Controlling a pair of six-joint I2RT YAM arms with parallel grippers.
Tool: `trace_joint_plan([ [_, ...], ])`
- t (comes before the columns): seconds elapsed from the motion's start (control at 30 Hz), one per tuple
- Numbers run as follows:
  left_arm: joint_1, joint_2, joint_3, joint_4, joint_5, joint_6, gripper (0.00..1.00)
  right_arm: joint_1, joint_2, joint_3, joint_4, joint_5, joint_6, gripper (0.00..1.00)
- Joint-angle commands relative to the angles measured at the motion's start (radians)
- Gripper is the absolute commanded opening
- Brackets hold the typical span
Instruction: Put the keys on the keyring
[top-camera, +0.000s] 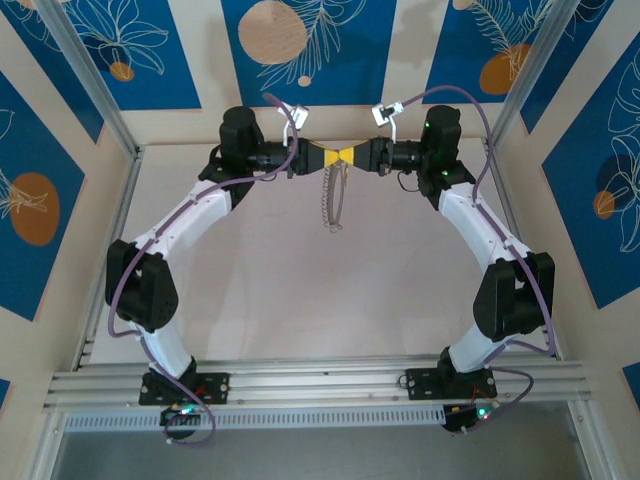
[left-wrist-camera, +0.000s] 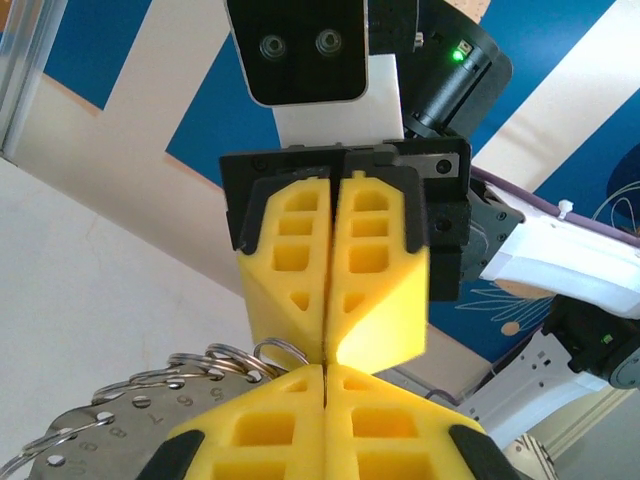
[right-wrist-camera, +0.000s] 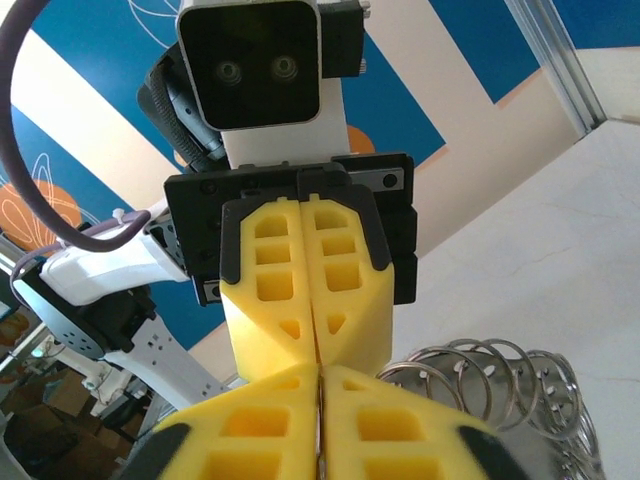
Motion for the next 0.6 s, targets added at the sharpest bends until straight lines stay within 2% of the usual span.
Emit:
trace_joint_plan([
  [0.0,-0.01,-0.009,-0.006,0.094,0.001,-0.038,0.0,-0.008,-0.037,-0.001,0.059,0.041,0.044,0.32],
  [0.03,-0.009,-0.012,-0.01,0.109,-0.01,-0.05,0.0,-0.015,-0.054,-0.02,0.076,0.054,0.054,0.37],
  [0.13,-0.008,-0.023,-0.024,0.145,-0.036,-0.069,0.0,-0.039,-0.115,-0.093,0.126,0.101,0.08,0.43],
  [0.37,-0.008,-0.049,-0.048,0.196,-0.061,-0.097,0.0,-0.083,-0.265,-0.312,0.209,0.299,0.12,0.46],
  [0.57,-0.007,-0.065,-0.071,0.243,-0.072,-0.115,0.0,-0.029,-0.321,-0.403,0.137,0.464,0.03,0.46],
])
